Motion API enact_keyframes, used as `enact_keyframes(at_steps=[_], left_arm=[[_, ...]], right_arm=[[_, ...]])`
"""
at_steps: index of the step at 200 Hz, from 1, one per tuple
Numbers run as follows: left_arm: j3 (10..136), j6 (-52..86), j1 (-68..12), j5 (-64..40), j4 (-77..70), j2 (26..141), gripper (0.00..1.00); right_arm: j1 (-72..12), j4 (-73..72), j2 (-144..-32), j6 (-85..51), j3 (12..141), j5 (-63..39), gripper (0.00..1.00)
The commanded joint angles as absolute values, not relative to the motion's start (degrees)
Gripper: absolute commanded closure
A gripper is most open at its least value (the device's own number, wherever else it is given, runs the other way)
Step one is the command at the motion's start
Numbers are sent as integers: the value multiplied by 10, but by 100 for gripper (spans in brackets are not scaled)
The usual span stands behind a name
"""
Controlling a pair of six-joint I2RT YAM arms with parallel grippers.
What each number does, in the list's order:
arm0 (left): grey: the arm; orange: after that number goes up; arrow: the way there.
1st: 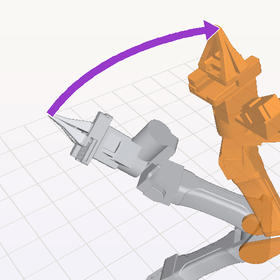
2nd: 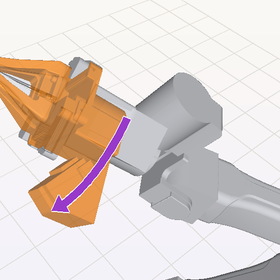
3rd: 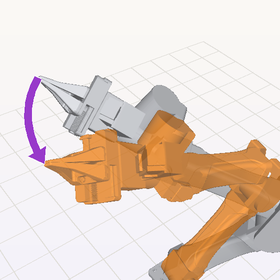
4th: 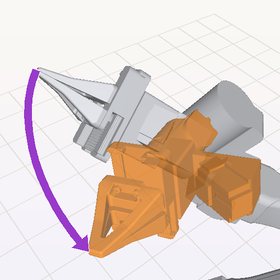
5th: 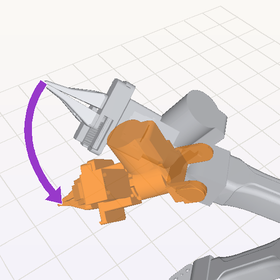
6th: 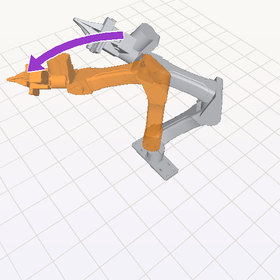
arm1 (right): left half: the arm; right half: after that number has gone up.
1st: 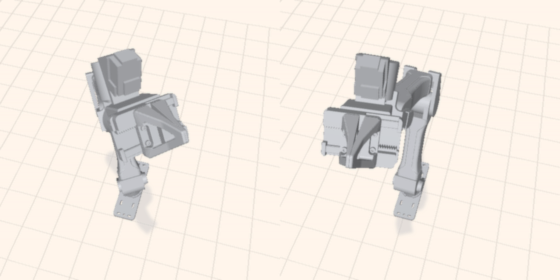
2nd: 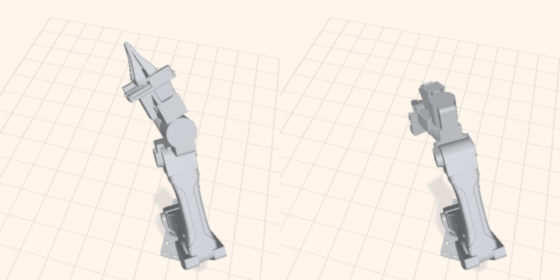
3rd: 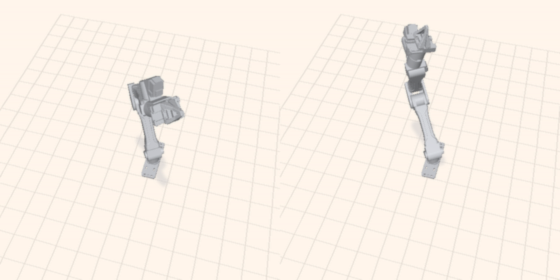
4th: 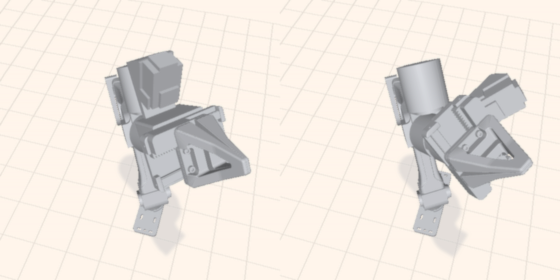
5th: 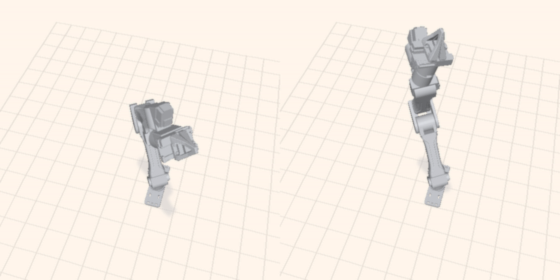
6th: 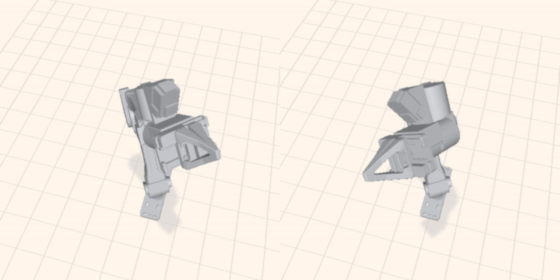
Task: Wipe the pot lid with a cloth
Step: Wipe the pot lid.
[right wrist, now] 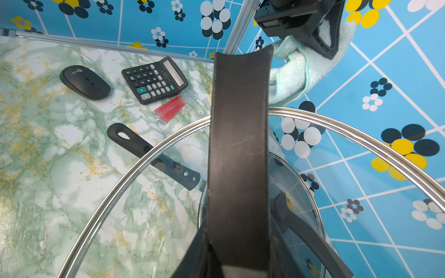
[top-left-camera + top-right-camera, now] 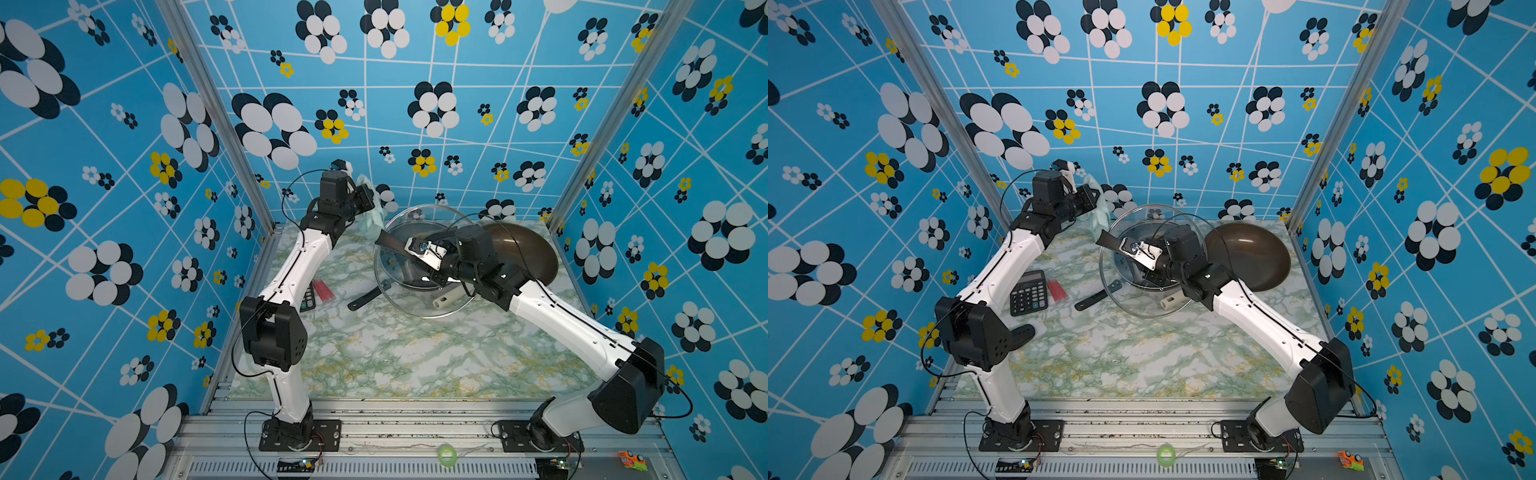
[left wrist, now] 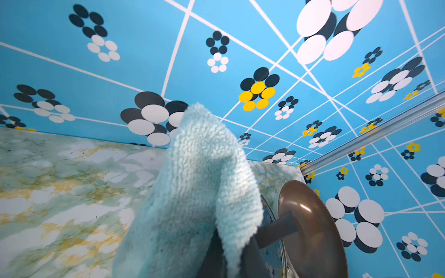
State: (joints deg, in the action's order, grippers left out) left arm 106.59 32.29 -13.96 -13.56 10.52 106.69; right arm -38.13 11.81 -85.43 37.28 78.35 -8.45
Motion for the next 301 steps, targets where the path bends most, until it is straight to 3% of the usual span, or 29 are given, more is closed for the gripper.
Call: enact_keyframes(at_steps=[1, 46, 86, 140, 194, 264, 301], left_arm=[[1103, 287, -181, -239, 66, 1044, 100], [1202, 143, -327, -296, 189, 1079, 100], [1218, 149, -386, -347, 216, 1118, 100], [1157, 165, -352, -275, 270, 1093, 100], [965, 289, -251, -239, 136, 1027, 100], [962, 264, -215, -8, 227, 993, 100], [990, 199, -246, -52, 194, 971, 100]], right_arm=[[-384, 41, -828, 445, 807, -65, 100], [-391, 9, -864, 525, 813, -54, 100], [-391, -12, -882, 540, 822, -50, 100], [-391, -87, -859, 547, 781, -11, 100], [-391, -111, -829, 521, 749, 3, 100], [-391, -132, -821, 519, 741, 16, 100], [-391, -134, -832, 518, 750, 11, 100]])
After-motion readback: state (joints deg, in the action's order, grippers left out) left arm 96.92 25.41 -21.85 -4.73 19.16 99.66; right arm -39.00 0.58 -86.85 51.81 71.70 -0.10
